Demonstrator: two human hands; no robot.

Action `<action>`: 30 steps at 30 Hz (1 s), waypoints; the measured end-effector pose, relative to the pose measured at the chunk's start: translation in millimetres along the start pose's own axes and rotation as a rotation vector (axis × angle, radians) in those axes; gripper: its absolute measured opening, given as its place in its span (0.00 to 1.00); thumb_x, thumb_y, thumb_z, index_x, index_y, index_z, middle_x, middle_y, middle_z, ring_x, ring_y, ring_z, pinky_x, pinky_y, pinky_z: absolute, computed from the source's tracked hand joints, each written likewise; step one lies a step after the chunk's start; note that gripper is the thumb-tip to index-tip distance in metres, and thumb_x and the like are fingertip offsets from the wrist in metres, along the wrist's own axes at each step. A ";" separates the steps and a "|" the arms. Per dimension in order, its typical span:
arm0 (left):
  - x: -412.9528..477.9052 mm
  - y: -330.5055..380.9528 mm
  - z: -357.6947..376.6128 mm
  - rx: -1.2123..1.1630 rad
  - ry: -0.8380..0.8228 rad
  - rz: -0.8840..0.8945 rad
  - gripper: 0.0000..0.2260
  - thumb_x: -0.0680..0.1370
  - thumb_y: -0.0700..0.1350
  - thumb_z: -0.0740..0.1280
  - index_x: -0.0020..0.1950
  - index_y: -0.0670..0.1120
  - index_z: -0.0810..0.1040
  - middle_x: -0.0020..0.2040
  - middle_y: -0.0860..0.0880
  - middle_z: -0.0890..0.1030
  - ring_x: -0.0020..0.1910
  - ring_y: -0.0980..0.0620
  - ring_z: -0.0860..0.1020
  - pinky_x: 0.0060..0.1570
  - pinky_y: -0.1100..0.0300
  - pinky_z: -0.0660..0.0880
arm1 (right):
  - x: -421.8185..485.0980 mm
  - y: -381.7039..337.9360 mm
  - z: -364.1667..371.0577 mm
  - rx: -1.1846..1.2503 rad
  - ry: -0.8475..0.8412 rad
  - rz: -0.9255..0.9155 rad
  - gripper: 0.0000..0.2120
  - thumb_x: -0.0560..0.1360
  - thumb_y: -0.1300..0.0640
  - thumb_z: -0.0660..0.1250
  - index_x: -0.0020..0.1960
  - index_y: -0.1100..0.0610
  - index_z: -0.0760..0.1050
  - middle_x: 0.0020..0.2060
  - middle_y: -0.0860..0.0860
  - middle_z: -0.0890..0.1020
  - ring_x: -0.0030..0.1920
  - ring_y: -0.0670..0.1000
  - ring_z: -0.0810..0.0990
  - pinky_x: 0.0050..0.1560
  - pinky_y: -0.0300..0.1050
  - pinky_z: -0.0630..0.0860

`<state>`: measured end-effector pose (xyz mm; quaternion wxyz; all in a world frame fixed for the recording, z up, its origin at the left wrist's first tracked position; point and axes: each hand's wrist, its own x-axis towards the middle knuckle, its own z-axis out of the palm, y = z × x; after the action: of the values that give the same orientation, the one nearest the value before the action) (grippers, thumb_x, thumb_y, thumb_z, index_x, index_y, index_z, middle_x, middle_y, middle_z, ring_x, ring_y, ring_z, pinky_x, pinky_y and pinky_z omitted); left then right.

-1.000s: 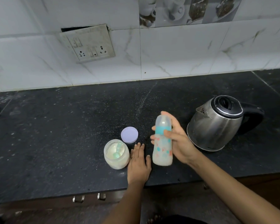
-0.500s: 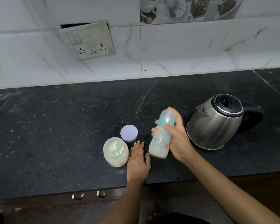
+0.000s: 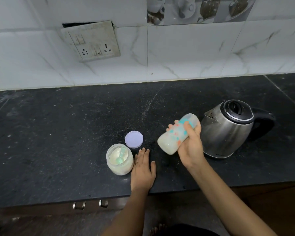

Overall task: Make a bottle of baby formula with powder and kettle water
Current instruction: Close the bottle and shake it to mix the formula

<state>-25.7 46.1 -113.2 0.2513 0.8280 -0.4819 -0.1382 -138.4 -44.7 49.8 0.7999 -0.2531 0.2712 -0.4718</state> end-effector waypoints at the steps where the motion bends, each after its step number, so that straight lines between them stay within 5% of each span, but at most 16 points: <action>1: -0.2 -0.1 -0.5 0.000 0.003 0.004 0.27 0.77 0.55 0.49 0.74 0.47 0.64 0.76 0.48 0.63 0.75 0.48 0.59 0.72 0.59 0.51 | 2.5 2.2 -2.7 0.002 -0.005 0.020 0.24 0.78 0.63 0.61 0.71 0.52 0.60 0.49 0.58 0.78 0.44 0.57 0.82 0.48 0.56 0.81; 5: -0.3 -1.1 -1.2 -0.014 -0.016 0.016 0.25 0.79 0.53 0.54 0.75 0.47 0.62 0.76 0.48 0.62 0.76 0.49 0.57 0.72 0.60 0.48 | -7.1 -3.7 -10.9 -0.479 -0.429 0.169 0.31 0.71 0.67 0.65 0.71 0.52 0.62 0.53 0.62 0.78 0.47 0.61 0.80 0.51 0.57 0.79; 9: -1.3 2.1 -2.3 -0.004 0.009 0.011 0.29 0.76 0.57 0.46 0.74 0.48 0.63 0.76 0.49 0.62 0.75 0.49 0.58 0.71 0.61 0.48 | 10.3 -5.7 -3.7 -0.080 -0.071 0.000 0.25 0.75 0.65 0.64 0.69 0.51 0.63 0.51 0.59 0.77 0.45 0.57 0.81 0.51 0.56 0.79; 14: -2.1 3.2 -5.2 -0.004 0.012 0.023 0.29 0.76 0.57 0.46 0.74 0.47 0.64 0.76 0.48 0.63 0.75 0.49 0.59 0.71 0.62 0.47 | 3.1 -5.7 -12.1 -0.330 -0.278 0.058 0.29 0.71 0.66 0.65 0.69 0.51 0.64 0.51 0.60 0.79 0.45 0.60 0.81 0.51 0.57 0.80; 18: -2.0 4.8 -6.3 -0.008 0.004 0.009 0.26 0.78 0.54 0.49 0.75 0.48 0.62 0.76 0.49 0.61 0.76 0.50 0.57 0.71 0.62 0.46 | 13.9 -4.8 -8.3 0.073 0.012 -0.060 0.21 0.78 0.63 0.62 0.68 0.51 0.62 0.49 0.58 0.78 0.44 0.57 0.82 0.48 0.55 0.81; 23: -2.0 3.0 -5.3 0.000 -0.010 0.017 0.30 0.76 0.57 0.45 0.75 0.47 0.63 0.76 0.48 0.62 0.76 0.49 0.57 0.72 0.61 0.47 | -3.8 -1.9 -17.5 -0.465 -0.353 0.122 0.30 0.70 0.68 0.67 0.70 0.53 0.65 0.55 0.62 0.78 0.50 0.60 0.80 0.51 0.56 0.80; 27: -0.9 2.2 -3.1 0.002 -0.017 -0.007 0.29 0.76 0.57 0.46 0.75 0.48 0.63 0.76 0.49 0.62 0.76 0.49 0.58 0.72 0.60 0.50 | 7.5 2.6 -13.7 0.041 0.036 0.089 0.22 0.77 0.59 0.64 0.70 0.54 0.64 0.52 0.58 0.79 0.46 0.57 0.83 0.47 0.53 0.82; 30: -1.8 2.7 -3.7 0.000 -0.024 -0.009 0.28 0.77 0.57 0.47 0.75 0.48 0.62 0.76 0.49 0.61 0.76 0.49 0.57 0.72 0.60 0.50 | 3.9 0.3 -10.5 0.008 0.021 0.371 0.24 0.70 0.54 0.70 0.63 0.60 0.71 0.49 0.58 0.79 0.40 0.55 0.82 0.40 0.49 0.82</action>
<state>-26.8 47.6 -108.6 0.2448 0.8285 -0.4811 -0.1494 -143.6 -49.7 41.2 0.8714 -0.1906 0.3196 -0.3198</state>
